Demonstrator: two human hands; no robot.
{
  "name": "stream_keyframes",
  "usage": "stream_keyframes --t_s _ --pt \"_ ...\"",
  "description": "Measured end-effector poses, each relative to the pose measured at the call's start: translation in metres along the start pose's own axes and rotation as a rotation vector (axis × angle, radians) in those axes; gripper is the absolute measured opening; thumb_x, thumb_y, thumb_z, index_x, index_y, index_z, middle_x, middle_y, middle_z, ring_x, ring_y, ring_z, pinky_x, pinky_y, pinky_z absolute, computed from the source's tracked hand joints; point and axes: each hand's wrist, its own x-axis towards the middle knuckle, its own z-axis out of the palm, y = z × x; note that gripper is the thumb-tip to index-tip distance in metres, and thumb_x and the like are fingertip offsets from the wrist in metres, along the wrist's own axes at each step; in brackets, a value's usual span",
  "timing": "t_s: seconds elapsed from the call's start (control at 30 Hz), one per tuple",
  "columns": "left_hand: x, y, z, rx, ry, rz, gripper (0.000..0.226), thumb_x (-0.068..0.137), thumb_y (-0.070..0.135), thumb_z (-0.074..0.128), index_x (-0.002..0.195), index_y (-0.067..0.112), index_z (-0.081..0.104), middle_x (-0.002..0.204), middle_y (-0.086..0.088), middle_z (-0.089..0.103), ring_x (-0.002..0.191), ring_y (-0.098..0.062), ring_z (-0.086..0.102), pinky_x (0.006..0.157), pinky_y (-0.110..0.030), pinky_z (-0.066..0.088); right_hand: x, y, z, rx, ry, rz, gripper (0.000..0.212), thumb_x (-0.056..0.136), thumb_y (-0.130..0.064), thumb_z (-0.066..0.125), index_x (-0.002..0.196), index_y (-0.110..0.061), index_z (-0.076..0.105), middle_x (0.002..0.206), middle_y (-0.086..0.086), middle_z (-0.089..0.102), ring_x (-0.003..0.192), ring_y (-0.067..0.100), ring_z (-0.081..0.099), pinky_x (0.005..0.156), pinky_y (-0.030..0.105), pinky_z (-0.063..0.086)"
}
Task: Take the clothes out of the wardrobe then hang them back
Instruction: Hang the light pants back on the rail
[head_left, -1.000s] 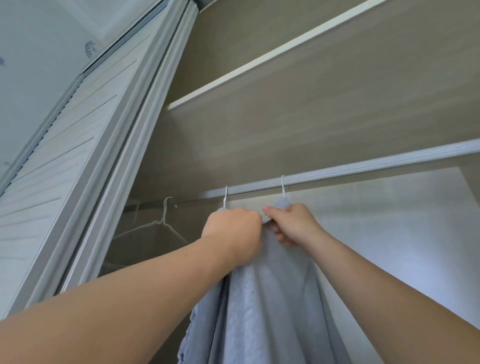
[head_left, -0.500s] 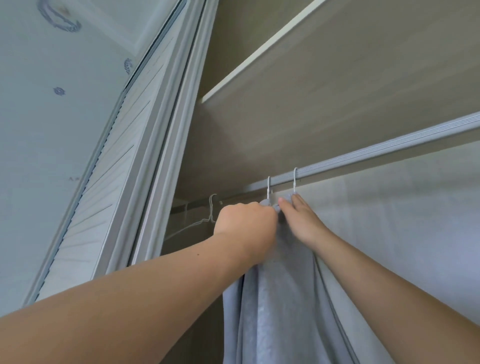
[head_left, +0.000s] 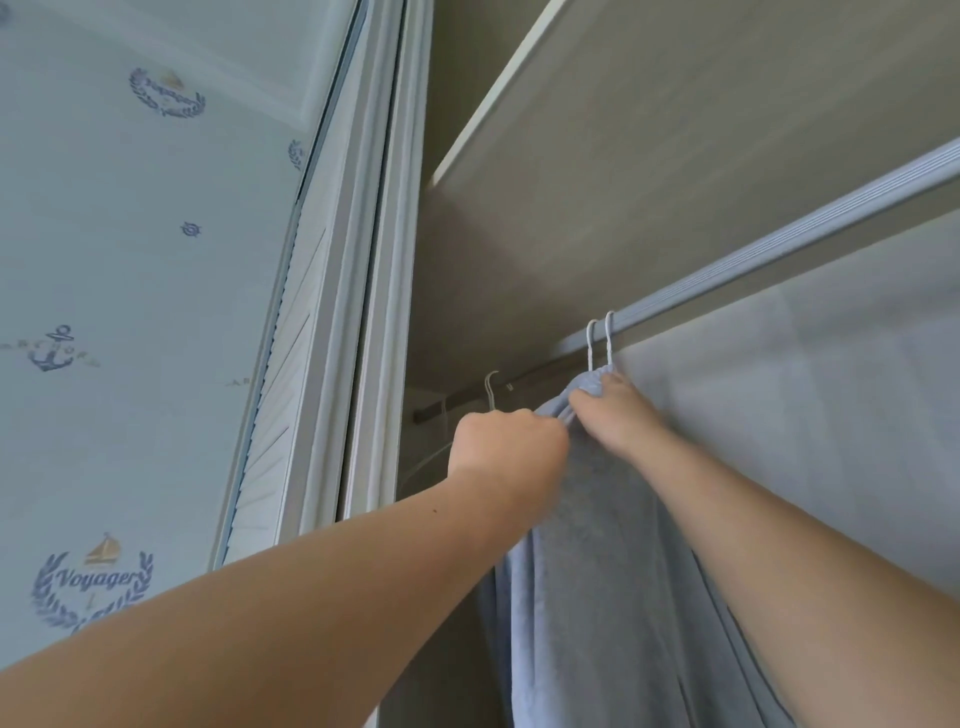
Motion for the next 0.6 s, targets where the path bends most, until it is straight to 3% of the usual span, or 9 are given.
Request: stream_keyframes --t_s 0.1,0.17,0.2,0.27,0.37,0.47,0.6 --pt "-0.004 0.001 -0.002 0.027 0.031 0.008 0.022 0.094 0.010 0.053 0.114 0.015 0.055 0.096 -0.002 0.058 0.086 -0.029 0.055 0.074 -0.036 0.031 -0.007 -0.005 -0.004 -0.002 -0.002 -0.023 0.022 0.079 -0.039 0.042 0.090 -0.023 0.053 0.114 0.001 0.052 0.101 0.024 0.050 0.087 0.033 0.040" --pt "-0.009 -0.001 -0.005 0.055 0.080 0.019 0.028 0.092 0.014 0.054 0.121 0.016 0.054 0.113 -0.005 0.059 0.104 -0.030 0.052 0.078 -0.037 0.028 -0.010 -0.007 -0.007 -0.015 -0.028 -0.025 0.015 0.087 -0.024 0.048 0.092 -0.016 0.060 0.109 0.003 0.055 0.098 0.024 0.053 0.075 0.028 0.039" --pt "-0.012 -0.004 -0.008 0.070 0.112 0.029 0.031 0.092 0.016 0.054 0.123 0.016 0.052 0.118 -0.005 0.055 0.110 -0.031 0.048 0.079 -0.038 0.027 -0.011 -0.008 -0.009 0.000 -0.037 -0.024 0.023 0.084 -0.023 0.050 0.098 -0.014 0.065 0.113 0.005 0.059 0.102 0.025 0.057 0.077 0.030 0.044" --pt "-0.020 -0.014 -0.013 0.083 0.213 0.049 0.032 0.093 0.022 0.055 0.124 0.019 0.052 0.123 -0.005 0.051 0.112 -0.029 0.041 0.082 -0.039 0.029 -0.016 -0.011 -0.013 0.009 -0.034 -0.041 0.041 0.080 -0.028 0.053 0.117 -0.019 0.067 0.129 0.008 0.058 0.120 0.030 0.055 0.096 0.039 0.048" --pt "-0.036 -0.045 -0.023 0.051 0.370 0.044 0.032 0.095 0.037 0.052 0.123 0.022 0.055 0.129 -0.004 0.054 0.119 -0.029 0.041 0.093 -0.043 0.034 -0.046 -0.038 -0.022 0.088 0.067 -0.060 0.058 0.093 -0.034 0.056 0.148 -0.026 0.040 0.153 0.004 0.040 0.140 0.028 0.038 0.115 0.046 0.030" --pt "-0.060 -0.089 -0.039 0.068 0.428 -0.024 0.040 0.096 0.050 0.045 0.124 0.023 0.056 0.136 -0.002 0.054 0.132 -0.030 0.039 0.103 -0.047 0.032 -0.074 -0.073 -0.022 0.104 0.193 -0.197 0.055 0.098 -0.034 0.049 0.151 -0.027 0.034 0.157 -0.004 0.034 0.143 0.021 0.032 0.117 0.044 0.026" --pt "-0.104 -0.151 -0.060 0.106 0.372 -0.114 0.054 0.097 0.058 0.027 0.137 0.026 0.046 0.155 -0.002 0.037 0.149 -0.031 0.020 0.117 -0.054 0.019 -0.113 -0.121 -0.009 0.099 0.256 -0.401 0.056 0.100 -0.034 0.044 0.153 -0.026 0.029 0.161 -0.004 0.026 0.148 0.017 0.019 0.119 0.048 0.019"
